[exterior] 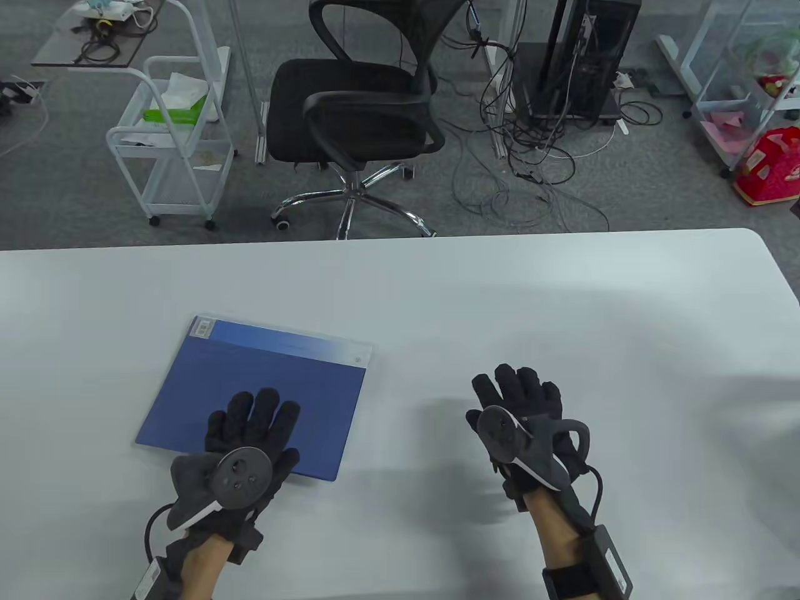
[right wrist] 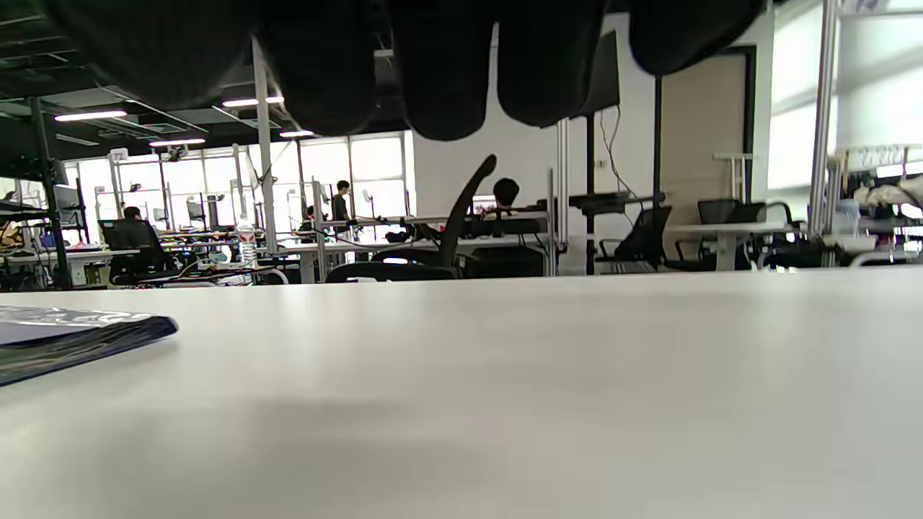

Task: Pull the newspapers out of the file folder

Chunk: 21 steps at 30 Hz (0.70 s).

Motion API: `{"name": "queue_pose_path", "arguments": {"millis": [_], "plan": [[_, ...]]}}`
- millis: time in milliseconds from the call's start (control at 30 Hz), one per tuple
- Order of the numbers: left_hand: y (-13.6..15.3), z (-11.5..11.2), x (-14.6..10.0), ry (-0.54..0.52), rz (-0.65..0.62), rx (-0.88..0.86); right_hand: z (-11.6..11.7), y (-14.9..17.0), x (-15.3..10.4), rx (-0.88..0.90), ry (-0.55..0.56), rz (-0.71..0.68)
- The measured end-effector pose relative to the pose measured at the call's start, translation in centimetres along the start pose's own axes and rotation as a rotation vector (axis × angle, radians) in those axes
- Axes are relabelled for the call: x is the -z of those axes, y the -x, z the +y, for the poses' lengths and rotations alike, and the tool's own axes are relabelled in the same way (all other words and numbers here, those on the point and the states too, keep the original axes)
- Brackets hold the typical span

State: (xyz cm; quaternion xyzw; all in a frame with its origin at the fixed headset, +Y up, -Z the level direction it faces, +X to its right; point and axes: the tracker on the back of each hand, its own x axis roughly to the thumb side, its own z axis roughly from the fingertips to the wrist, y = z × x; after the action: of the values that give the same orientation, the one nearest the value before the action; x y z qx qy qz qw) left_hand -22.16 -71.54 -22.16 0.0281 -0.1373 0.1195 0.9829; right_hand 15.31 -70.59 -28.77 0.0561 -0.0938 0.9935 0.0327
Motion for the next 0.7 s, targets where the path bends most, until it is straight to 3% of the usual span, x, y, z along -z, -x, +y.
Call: {"name": "queue_pose_path", "arguments": {"millis": [167, 367, 500, 700], "plan": [[-0.2, 2.3, 2.0, -0.016, 0.031, 0.008, -0.8, 0.3, 0.2, 0.043, 0.039, 0.027], [1.3, 4.7, 8.0, 0.032, 0.15, -0.061, -1.1, 0.7, 0.1, 0.074, 0.048, 0.035], [3.0, 3.4, 12.2, 0.125, 0.233, -0.11, -0.8, 1.2, 0.2, 0.082, 0.03, 0.048], [5.5, 0.0, 17.2, 0.241, 0.274, -0.046, -0.4, 1.7, 0.4, 0.087, 0.006, 0.065]]}}
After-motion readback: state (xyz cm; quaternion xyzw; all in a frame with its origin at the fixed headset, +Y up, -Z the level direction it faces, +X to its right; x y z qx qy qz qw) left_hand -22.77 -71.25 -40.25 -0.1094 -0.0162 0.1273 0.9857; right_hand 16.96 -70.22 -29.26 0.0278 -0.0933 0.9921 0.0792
